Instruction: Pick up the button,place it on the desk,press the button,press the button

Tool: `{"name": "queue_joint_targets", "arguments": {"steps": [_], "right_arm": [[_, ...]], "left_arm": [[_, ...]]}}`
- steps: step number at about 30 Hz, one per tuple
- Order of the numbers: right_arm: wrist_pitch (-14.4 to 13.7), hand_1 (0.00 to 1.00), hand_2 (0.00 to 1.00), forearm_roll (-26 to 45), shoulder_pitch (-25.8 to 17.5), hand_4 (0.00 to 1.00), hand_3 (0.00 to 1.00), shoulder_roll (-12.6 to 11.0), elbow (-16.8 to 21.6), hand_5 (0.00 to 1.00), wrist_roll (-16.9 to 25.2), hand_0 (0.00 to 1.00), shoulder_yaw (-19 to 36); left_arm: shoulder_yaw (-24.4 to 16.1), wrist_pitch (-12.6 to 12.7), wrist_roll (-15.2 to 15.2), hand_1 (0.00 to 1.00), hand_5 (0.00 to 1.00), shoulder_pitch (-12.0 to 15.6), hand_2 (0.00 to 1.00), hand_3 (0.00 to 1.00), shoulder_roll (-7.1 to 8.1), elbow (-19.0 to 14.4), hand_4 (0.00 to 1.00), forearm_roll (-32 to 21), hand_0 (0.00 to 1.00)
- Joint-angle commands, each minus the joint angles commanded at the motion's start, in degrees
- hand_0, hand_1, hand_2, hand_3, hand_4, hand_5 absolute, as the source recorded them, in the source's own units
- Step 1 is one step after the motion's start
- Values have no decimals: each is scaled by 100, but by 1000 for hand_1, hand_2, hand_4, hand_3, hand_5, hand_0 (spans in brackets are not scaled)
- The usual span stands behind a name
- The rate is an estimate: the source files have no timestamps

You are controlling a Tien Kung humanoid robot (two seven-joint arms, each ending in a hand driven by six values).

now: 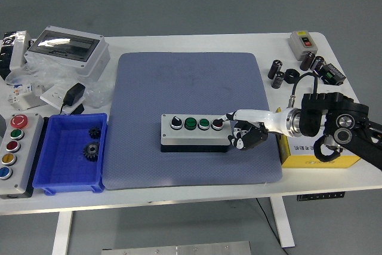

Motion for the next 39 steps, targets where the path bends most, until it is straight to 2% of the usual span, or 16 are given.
{"name": "queue_joint_targets", "arguments": {"steps": [10,29,39], "right_arm": [[81,177,252,211,-31,263,915,-49,167,37,150,2,277],[109,177,250,145,-111,276,885,-18,-148,26,114,2,230],[12,176,249,252,-168,278,877,-84,108,36,311,2,457]], "left_arm": [[2,-7,4,595,117,5,523,603,-10,0,642,11,607],[-11,-27,-13,597,121,6,523,602,-20,0,646,43,607],[16,-28,-20,597,122,4,523,601,-19,0,647,16,608]]}}
